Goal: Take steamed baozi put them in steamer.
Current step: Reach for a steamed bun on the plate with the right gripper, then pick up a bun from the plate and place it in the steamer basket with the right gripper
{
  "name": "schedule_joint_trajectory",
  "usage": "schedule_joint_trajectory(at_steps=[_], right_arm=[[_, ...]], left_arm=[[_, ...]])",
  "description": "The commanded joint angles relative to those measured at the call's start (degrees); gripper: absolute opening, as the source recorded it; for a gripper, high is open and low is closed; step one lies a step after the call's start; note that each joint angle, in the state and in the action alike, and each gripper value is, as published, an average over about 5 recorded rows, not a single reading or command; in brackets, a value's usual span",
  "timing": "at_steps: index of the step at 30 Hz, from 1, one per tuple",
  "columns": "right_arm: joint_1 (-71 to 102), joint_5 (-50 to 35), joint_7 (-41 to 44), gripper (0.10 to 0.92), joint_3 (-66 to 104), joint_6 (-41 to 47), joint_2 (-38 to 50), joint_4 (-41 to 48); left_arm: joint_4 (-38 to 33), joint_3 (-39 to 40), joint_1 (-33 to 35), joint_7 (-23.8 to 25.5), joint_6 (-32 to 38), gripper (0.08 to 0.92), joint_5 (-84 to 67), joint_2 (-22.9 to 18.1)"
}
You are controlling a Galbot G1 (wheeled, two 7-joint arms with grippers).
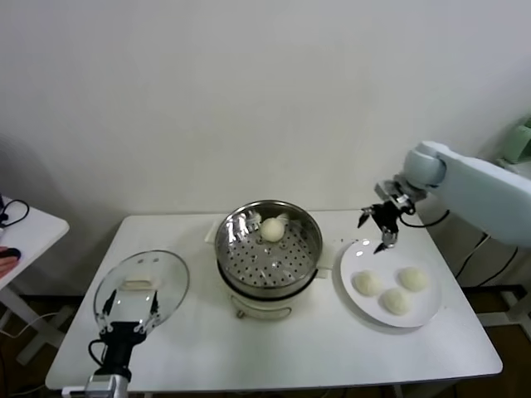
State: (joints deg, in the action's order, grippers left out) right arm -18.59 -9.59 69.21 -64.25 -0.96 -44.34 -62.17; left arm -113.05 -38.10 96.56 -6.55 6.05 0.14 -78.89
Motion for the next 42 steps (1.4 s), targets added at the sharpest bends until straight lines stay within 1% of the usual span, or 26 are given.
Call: schedule_joint_trajectory(at_steps=[1,6,14,21,28,30,35,42], right_arm=[[12.52,5.47,-1.88,0.823,7.16,0.06,0.90,1.98],[14.53,8.20,-2.33,0.823,9.07,-1.20,-1.34,4.78],[16.30,9.43,-2.39,0.823,10.27,-1.74,-3.32,7.08],[16.66,10.28,-2.48,0.823,10.87,-2.27,-4.77,8.77],[16.68,10.64,-1.96,0.823,11.04,-2.36,-5.04,9.11],[16.70,10.64,-1.93,0.817,11.16,-2.39,-5.07,9.04],[16.51,10.68,-1.78,0.759,11.20,-2.50,-4.93,8.58],[16.59,10.75,-1.94,0.709,11.42,-2.56,-4.95,8.36]], left_arm=[[0.14,0.17,0.16,-0.82,0.06,0.823,0.21,0.11],[0.35,0.08,0.51,-1.08,0.15,0.823,0.56,-0.15],[0.69,-0.18,1.07,-1.31,0.11,0.823,0.35,-0.33],[0.84,0.50,0.15,-1.28,-0.48,0.823,0.75,-1.36],[0.77,0.67,-0.32,-1.25,-0.92,0.823,0.79,-1.45],[0.78,0.66,-0.40,-1.25,-0.99,0.823,0.76,-1.41],[0.72,0.63,-0.48,-1.28,-1.13,0.823,0.70,-1.40],[0.88,0.58,-0.39,-1.37,-1.11,0.823,0.63,-1.48]])
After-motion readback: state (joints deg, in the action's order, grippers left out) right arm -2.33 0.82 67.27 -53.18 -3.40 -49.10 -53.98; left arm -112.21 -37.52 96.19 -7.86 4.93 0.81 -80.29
